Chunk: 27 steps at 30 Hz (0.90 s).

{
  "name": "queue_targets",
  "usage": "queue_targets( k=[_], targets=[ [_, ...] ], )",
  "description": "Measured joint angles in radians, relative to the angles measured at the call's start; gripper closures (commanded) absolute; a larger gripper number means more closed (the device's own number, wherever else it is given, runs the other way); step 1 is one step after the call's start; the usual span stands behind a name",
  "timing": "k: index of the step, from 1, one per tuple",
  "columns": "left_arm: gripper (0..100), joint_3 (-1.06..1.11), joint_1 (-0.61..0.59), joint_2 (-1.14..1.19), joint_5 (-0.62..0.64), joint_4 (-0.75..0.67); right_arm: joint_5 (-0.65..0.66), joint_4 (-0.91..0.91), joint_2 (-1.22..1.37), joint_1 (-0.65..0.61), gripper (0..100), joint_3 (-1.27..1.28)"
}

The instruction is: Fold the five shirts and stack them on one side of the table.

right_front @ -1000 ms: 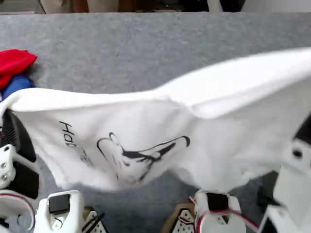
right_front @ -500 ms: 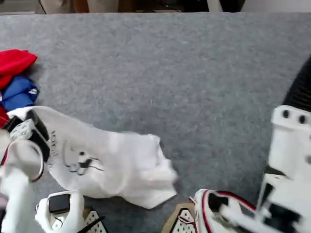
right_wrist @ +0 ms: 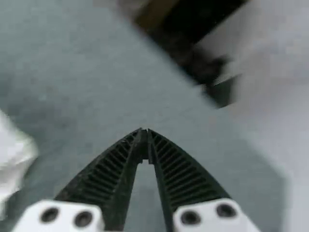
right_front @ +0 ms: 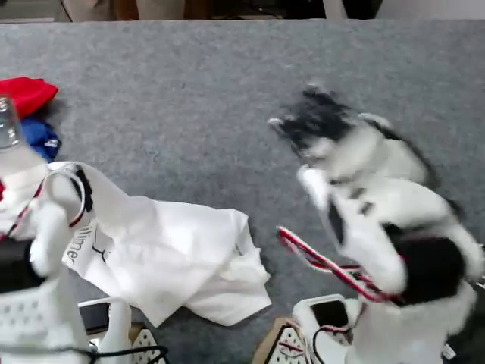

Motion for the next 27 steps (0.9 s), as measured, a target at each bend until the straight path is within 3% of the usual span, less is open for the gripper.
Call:
queue_targets(
  k=[11,16,27],
  targets=[
    [98,0.133,-0.06,0.002,-0.023,-0.115,-0.313,0.017,0.121,-0.572,99.0,0.417],
    [98,0.144,-0.1,0.002,-0.034,-0.115,-0.338,-0.043,0.299,-0.649,94.0,0.423],
    [98,0.144,-0.1,0.002,-0.034,-0.172,-0.396,-0.083,0.594,-0.905,93.7,0.414]
  ],
)
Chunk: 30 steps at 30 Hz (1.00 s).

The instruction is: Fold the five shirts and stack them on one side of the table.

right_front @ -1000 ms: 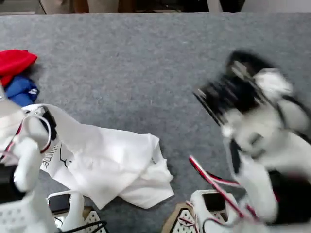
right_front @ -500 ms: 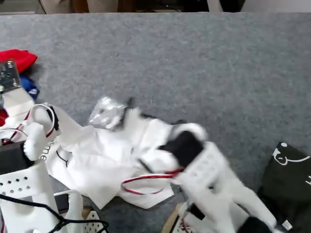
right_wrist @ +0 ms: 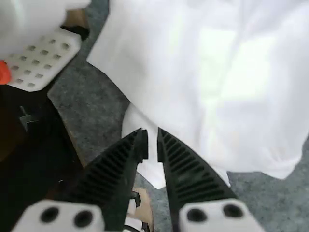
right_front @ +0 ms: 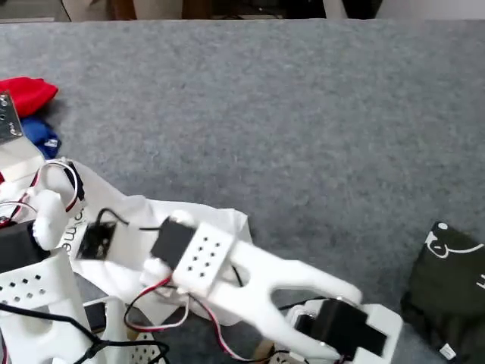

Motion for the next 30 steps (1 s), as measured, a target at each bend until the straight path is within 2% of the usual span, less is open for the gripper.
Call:
queue_targets(
  k=[6,12,16,24,30],
  targets=[
    [98,0.0,0.0,0.0,0.0,-0.025,-0.014,-0.031,0.006,0.003,93.5,-0.002],
    [98,0.0,0.0,0.0,0.0,-0.025,-0.015,-0.064,0.006,0.009,88.4,-0.003],
    [98,0.009,0.0,0.0,0.0,-0.061,-0.012,-0.11,0.006,0.031,88.2,0.064],
    [98,0.011,-0.006,0.0,0.0,-0.071,0.075,-0.299,0.006,0.106,86.2,0.242],
    [98,0.011,-0.006,0.0,0.0,-0.071,0.146,-0.402,0.04,0.158,88.9,0.29]
  ],
)
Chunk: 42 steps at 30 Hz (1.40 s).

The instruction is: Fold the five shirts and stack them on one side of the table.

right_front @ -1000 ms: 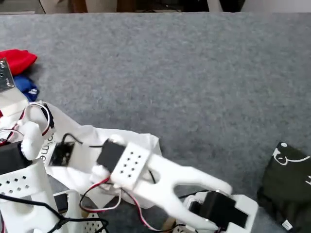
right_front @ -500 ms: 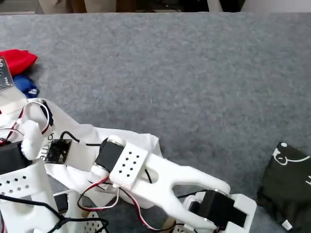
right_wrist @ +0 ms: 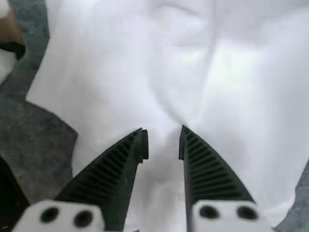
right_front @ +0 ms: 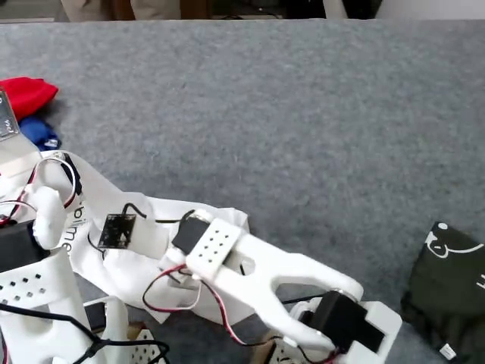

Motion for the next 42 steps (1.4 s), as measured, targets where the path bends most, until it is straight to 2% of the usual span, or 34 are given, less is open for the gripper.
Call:
queue_targets(
  k=[3,7,12,19,23,26,29,37,42],
  targets=[
    [98,0.017,0.0,0.0,0.0,0.0,0.057,-0.057,0.086,0.06,89.2,0.0],
    [98,0.063,0.0,0.002,0.0,-0.008,0.091,-0.048,0.212,0.117,98.4,-0.086],
    [98,0.13,0.0,0.002,0.0,-0.068,0.107,-0.015,0.313,0.212,98.8,-0.212],
    [98,0.196,0.0,0.002,0.0,-0.138,0.233,-0.017,0.338,0.431,98.9,-0.351],
    [98,0.253,0.026,0.002,0.0,-0.184,0.307,-0.017,0.338,0.505,97.9,-0.439],
    [98,0.295,0.083,0.002,0.0,-0.203,0.351,-0.017,0.367,0.516,87.4,-0.497],
    [98,0.338,0.118,0.002,0.0,-0.242,0.358,-0.012,0.411,0.523,78.5,-0.551],
    [98,0.382,0.124,0.002,0.0,-0.29,0.345,0.209,0.44,0.557,78.3,-0.743],
    [98,0.382,0.124,0.002,0.0,-0.29,0.239,0.376,0.44,0.577,78.3,-0.879]
  ],
)
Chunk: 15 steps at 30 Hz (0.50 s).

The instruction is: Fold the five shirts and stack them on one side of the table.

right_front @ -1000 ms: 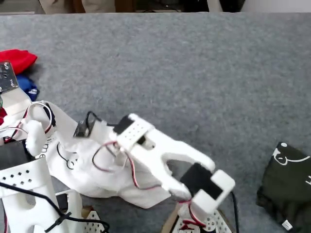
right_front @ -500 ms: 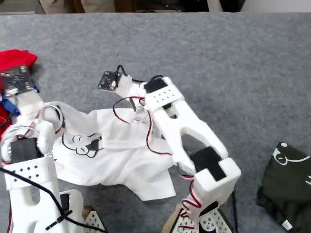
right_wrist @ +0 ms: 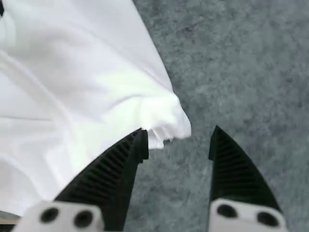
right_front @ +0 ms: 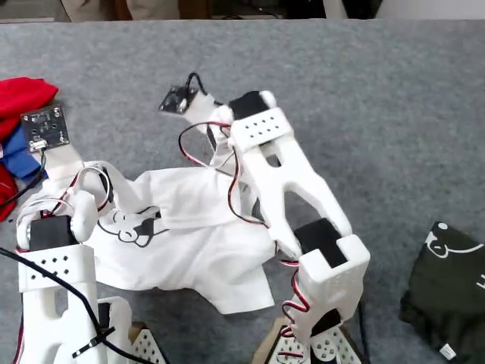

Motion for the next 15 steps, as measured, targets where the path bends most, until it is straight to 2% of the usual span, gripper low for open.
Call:
queue_targets(
  k=[7,15],
  targets=[
    [98,0.0,0.0,0.0,0.0,0.0,-0.15,0.218,0.0,0.034,78.3,-0.069],
    [98,0.0,0.0,0.0,0.0,0.0,-0.292,0.259,0.0,-0.026,78.3,0.086]
  ],
)
